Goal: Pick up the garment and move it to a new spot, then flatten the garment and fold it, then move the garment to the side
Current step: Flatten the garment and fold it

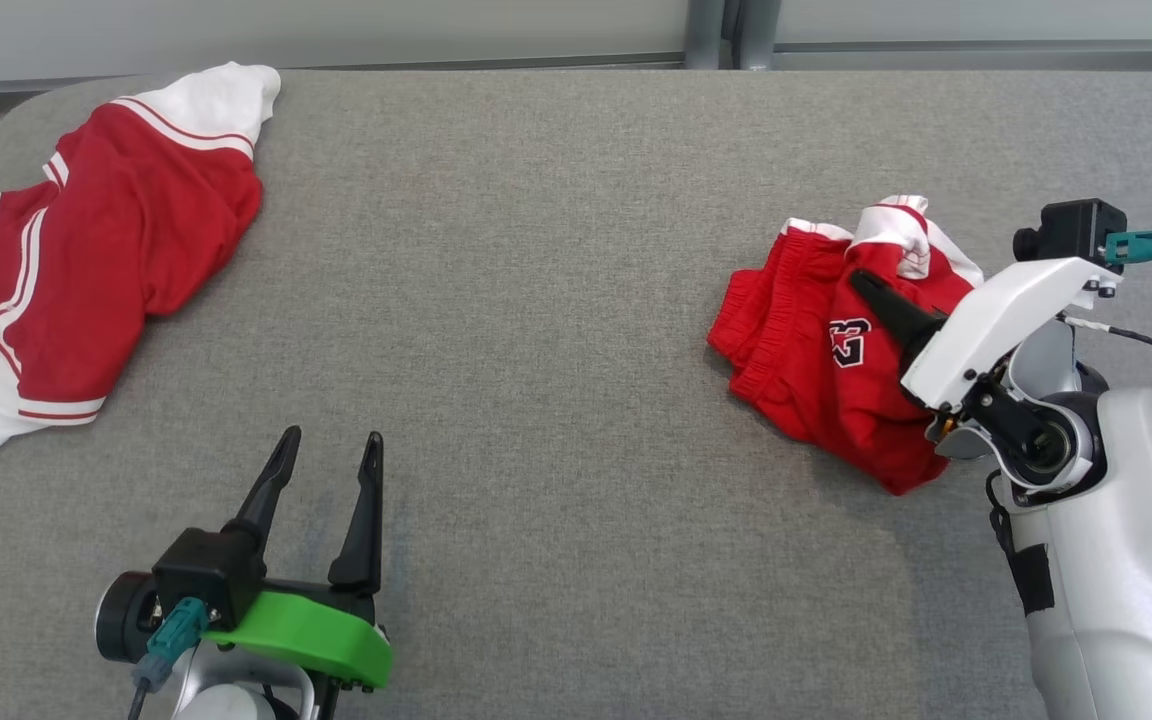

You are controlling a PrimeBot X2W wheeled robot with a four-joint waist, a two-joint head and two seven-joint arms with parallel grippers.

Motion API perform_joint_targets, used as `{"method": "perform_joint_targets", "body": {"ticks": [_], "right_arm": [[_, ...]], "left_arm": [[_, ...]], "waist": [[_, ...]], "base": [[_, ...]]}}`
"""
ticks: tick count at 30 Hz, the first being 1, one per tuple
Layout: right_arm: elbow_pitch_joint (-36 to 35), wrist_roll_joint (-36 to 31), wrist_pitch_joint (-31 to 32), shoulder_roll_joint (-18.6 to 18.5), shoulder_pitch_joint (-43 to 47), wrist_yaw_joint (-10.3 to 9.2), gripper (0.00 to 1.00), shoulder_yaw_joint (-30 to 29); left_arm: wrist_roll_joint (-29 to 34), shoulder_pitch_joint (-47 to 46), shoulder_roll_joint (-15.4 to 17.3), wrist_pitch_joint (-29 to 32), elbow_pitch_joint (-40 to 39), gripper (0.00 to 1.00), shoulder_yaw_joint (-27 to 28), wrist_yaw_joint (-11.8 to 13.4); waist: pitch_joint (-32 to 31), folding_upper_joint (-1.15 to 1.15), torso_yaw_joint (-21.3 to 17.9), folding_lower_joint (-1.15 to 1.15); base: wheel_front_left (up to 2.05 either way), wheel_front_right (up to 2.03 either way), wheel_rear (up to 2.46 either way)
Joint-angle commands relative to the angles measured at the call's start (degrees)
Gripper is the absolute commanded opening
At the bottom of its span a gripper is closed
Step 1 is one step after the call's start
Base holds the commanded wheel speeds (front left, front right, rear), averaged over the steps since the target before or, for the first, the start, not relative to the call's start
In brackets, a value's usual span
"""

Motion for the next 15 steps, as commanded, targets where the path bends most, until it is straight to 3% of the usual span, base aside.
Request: {"method": "perform_joint_targets", "body": {"ticks": [1,11,12,13,15], "right_arm": [[1.61,-0.26,-1.28,-0.05,-1.1,0.04,0.0,0.75],[10.51,-1.59,-6.09,-0.05,-5.4,0.04,0.0,5.03],[11.38,-1.54,-6.51,-0.05,-5.72,0.04,0.12,5.42],[12.2,-1.63,-6.74,-0.06,-6.1,0.04,0.36,5.76],[13.69,-1.8,-7.33,-0.05,-6.81,0.04,0.67,6.62]], "left_arm": [[0.35,-0.66,-0.26,-0.12,0.15,1.0,0.09,-0.09],[0.46,-0.53,-0.45,-0.52,0.87,1.0,-0.52,-0.19],[0.48,-0.74,-0.55,-0.56,0.86,1.0,-0.59,-0.18],[0.46,-0.89,-0.67,-0.59,0.87,1.0,-0.64,-0.15],[0.38,-0.97,-0.88,-0.64,0.93,1.0,-0.72,-0.15]], "waist": [[0.38,0.52,0.8,0.0],[-0.13,0.52,0.96,0.0],[-0.28,0.52,0.98,0.0],[-0.41,0.52,1.01,0.0],[-0.65,0.52,1.06,0.0]], "base": [[0.0,0.0,0.0],[0.0,0.0,0.0],[0.0,0.0,0.0],[0.0,0.0,0.0],[0.0,0.0,0.0]]}}
